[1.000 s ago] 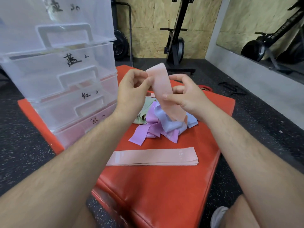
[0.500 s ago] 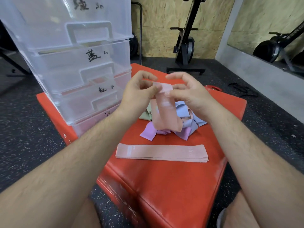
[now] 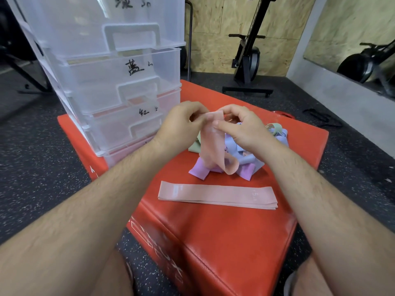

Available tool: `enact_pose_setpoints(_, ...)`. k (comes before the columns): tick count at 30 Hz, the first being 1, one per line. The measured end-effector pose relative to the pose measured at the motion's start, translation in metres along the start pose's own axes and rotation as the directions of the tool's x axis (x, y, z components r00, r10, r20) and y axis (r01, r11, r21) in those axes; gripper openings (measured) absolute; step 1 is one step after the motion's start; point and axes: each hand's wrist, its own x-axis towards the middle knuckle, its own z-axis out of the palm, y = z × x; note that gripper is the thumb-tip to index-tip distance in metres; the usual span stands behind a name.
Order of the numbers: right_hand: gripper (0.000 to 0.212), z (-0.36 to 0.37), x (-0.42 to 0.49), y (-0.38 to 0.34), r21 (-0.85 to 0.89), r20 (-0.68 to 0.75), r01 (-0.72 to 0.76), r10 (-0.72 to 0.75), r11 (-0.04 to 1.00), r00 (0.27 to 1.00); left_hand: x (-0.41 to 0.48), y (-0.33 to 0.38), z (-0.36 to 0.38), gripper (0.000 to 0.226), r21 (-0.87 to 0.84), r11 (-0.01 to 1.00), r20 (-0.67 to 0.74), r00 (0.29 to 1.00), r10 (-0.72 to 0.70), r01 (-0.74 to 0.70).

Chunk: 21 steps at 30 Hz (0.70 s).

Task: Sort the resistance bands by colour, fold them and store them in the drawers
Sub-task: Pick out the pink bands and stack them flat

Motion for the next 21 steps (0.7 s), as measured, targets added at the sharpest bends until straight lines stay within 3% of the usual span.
enact_pose_setpoints(4,0.012,0.007,-0.005,0.003,0.007,0.139,-0.043,0.041,0.999,0.989,-0.004,-0.001,-0.005,0.006,-0.037,0.999,0.045,0.999,0.01,-0.009)
enact_pose_setpoints(7,0.015,0.014,-0.008,0.007,-0.03,0.168,-0.014,0.018,0.999,0.986,-0.007,-0.004,-0.007,0.003,-0.028,0.999,0.11,0.994,-0.018,0.021)
enact_pose_setpoints(12,0.014,0.013,-0.01,0.009,0.011,0.268,-0.032,0.028,0.999,0.963,-0.011,-0.006,-0.015,0.007,-0.139,0.981,0.071,0.989,-0.127,0.136)
enact_pose_setpoints(17,0.031,-0.008,-0.017,0.019,-0.255,0.414,-0.062,0.167,0.965,0.895,-0.016,-0.017,-0.027,0.016,-0.195,0.955,0.016,0.974,-0.225,0.223)
enact_pose_setpoints(21,0.028,-0.032,-0.023,0.029,-0.439,0.429,-0.055,0.264,0.897,0.864,-0.021,-0.031,-0.036,0.017,-0.177,0.947,-0.004,0.962,-0.274,0.269)
